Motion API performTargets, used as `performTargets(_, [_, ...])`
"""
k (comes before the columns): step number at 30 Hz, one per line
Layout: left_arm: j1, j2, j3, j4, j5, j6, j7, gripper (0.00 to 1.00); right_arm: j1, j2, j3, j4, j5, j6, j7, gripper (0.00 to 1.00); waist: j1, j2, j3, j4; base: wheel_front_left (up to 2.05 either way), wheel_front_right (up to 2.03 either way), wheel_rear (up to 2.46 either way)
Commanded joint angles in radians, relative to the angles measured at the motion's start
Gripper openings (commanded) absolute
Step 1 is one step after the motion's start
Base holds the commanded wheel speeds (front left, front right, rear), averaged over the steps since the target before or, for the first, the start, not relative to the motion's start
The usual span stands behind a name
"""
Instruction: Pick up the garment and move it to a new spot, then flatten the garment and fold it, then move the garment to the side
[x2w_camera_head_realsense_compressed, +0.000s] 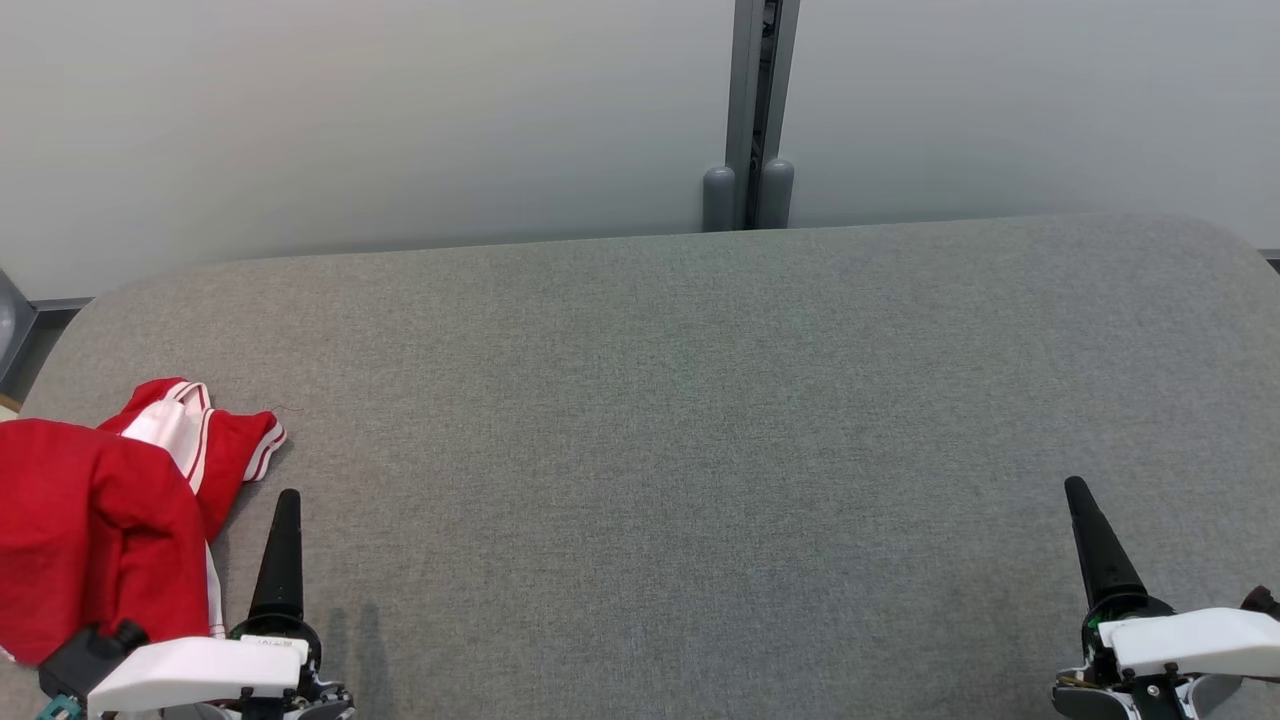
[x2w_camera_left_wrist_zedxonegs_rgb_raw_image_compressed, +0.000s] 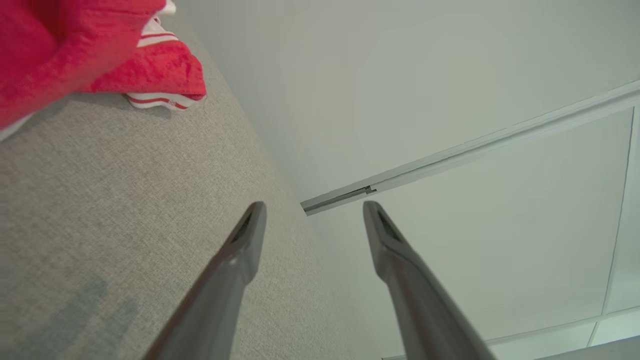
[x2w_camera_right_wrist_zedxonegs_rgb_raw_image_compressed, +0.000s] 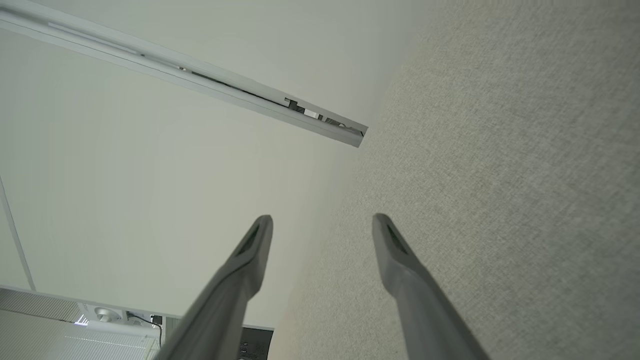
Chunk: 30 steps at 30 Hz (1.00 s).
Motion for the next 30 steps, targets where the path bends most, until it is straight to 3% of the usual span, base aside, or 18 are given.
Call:
performTargets(1, [-0.01, 0.011, 0.0, -0.013, 0.059, 0.0, -0.012, 1.0, -0.023, -0.01, 0.004, -0.016, -0.047, 0.001, -0.015, 1.0, 0.0, 0.0, 0.0, 0.0, 0.0, 0.0, 0.0])
performTargets(12, [-0.004, 0.013, 0.001, 0.002, 0.271, 0.006, -0.054, 1.0, -0.025, -0.011, 0.019, -0.009, -0.239, 0.001, -0.057, 1.0, 0.0, 0.0, 0.003, -0.001, 0.0, 0.0, 0.0])
performTargets(30, [0.014, 0.015, -0.008, 0.001, 0.532, 0.028, -0.11, 1.0, -0.022, -0.008, 0.028, 0.009, -0.514, 0.002, -0.114, 1.0, 0.0, 0.0, 0.006, -0.002, 0.0, 0.0, 0.0])
